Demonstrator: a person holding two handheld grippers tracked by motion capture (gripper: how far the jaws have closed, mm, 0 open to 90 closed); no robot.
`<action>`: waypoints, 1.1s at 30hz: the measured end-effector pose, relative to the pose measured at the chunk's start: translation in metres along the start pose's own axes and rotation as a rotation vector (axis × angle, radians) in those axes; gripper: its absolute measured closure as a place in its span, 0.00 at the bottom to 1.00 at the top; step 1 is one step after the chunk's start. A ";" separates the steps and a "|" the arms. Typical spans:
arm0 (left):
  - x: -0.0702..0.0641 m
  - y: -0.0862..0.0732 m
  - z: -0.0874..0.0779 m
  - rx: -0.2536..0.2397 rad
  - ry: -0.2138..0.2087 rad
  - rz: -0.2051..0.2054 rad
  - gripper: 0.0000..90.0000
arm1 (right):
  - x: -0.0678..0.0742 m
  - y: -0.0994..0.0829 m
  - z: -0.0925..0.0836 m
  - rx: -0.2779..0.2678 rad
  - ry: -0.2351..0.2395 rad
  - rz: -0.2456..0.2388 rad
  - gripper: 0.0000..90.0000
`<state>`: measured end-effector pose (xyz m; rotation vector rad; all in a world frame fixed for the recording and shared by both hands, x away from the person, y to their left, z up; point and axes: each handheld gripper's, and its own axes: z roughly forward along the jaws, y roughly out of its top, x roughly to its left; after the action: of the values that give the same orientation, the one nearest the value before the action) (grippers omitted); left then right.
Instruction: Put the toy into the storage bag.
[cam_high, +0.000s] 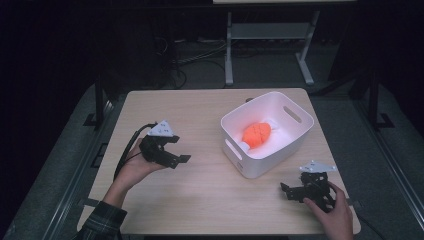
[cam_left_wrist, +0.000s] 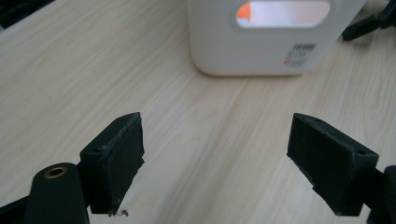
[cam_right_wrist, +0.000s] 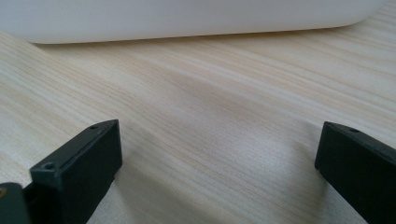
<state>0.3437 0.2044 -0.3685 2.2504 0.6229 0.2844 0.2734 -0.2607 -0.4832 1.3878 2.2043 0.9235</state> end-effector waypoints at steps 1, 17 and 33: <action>-0.001 -0.004 -0.001 0.004 0.005 0.001 0.20 | 0.000 0.000 0.000 0.000 -0.001 0.001 0.00; -0.017 -0.070 0.002 -0.012 0.087 -0.044 0.20 | 0.000 0.000 0.000 0.000 -0.001 -0.001 0.00; -0.023 -0.115 0.006 0.037 0.170 -0.112 0.17 | 0.000 0.000 0.000 0.000 -0.001 -0.001 0.00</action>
<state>0.2867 0.2560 -0.4577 2.2319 0.8463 0.4138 0.2734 -0.2607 -0.4833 1.3874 2.2037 0.9218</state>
